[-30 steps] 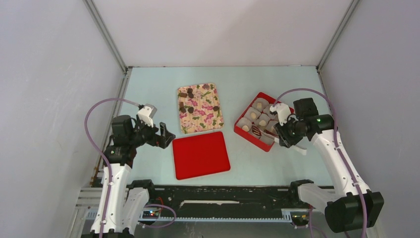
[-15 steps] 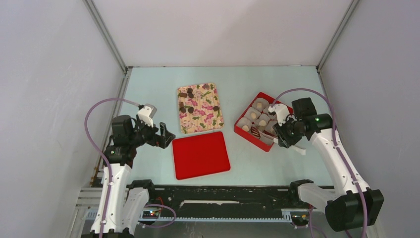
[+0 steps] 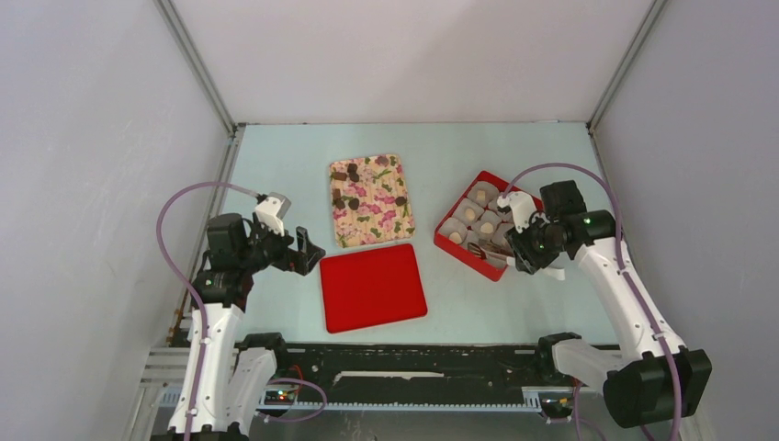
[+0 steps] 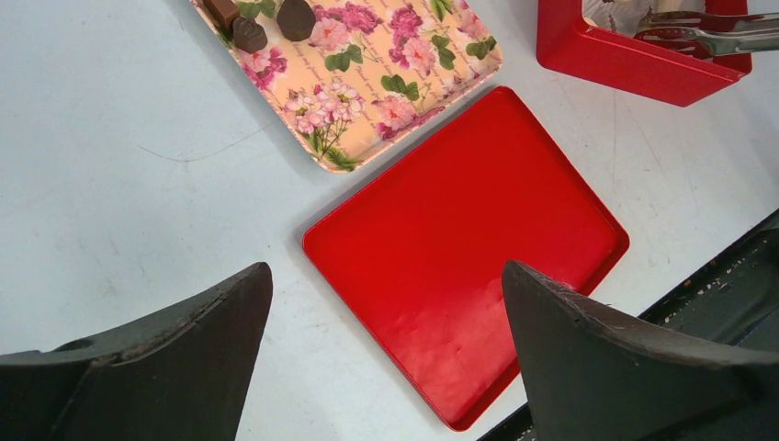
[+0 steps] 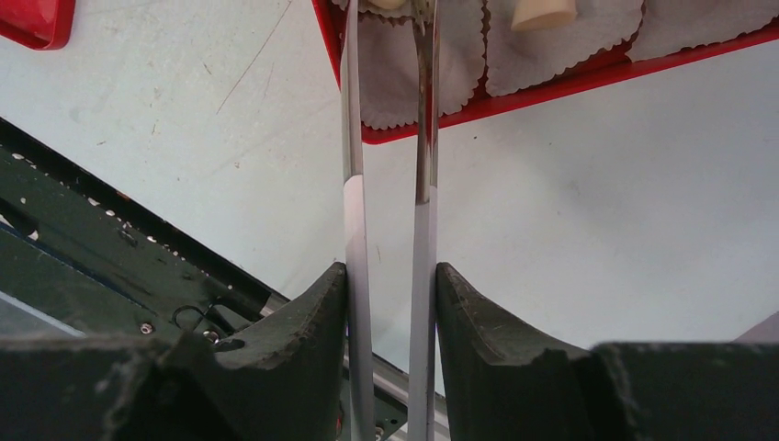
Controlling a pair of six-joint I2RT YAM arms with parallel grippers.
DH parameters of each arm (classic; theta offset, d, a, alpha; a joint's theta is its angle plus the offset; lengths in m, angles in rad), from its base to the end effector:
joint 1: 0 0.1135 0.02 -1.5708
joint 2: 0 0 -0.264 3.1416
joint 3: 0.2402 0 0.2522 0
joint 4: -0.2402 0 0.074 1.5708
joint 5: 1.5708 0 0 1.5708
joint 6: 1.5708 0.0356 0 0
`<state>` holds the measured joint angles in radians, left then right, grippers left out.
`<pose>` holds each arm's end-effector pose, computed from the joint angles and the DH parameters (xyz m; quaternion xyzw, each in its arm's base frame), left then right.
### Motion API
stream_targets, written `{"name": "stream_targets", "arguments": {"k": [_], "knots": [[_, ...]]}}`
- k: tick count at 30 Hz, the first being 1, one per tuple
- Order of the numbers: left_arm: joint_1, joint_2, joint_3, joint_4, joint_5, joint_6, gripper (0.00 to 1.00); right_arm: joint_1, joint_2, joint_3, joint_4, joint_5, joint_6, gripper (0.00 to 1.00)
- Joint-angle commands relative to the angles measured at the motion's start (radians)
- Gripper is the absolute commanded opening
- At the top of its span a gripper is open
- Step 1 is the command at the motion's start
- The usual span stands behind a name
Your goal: Pack the chocolate
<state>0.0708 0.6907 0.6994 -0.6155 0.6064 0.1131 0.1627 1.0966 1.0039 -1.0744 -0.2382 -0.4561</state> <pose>0.1468 -0.0099 0.2849 0.1563 0.8425 -0.2228 0.4648 0.1877 0.0393 0.2856 -0.3189 0.9193 0.0861 0.2139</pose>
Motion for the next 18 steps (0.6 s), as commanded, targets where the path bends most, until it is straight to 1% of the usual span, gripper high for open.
{"name": "stream_targets", "arguments": {"k": [1, 11, 18], "knots": [[0.012, -0.013, 0.032, 0.016, 0.008, 0.002, 0.98, 0.009, -0.041, 0.006, 0.037, 0.003, 0.014, 0.41], [0.012, -0.021, 0.029, 0.02, 0.01, 0.001, 0.98, 0.009, -0.064, 0.007, 0.062, -0.01, 0.038, 0.4], [0.011, -0.028, 0.026, 0.021, 0.013, -0.001, 0.98, 0.012, -0.075, 0.007, 0.074, -0.023, 0.054, 0.43]]}}
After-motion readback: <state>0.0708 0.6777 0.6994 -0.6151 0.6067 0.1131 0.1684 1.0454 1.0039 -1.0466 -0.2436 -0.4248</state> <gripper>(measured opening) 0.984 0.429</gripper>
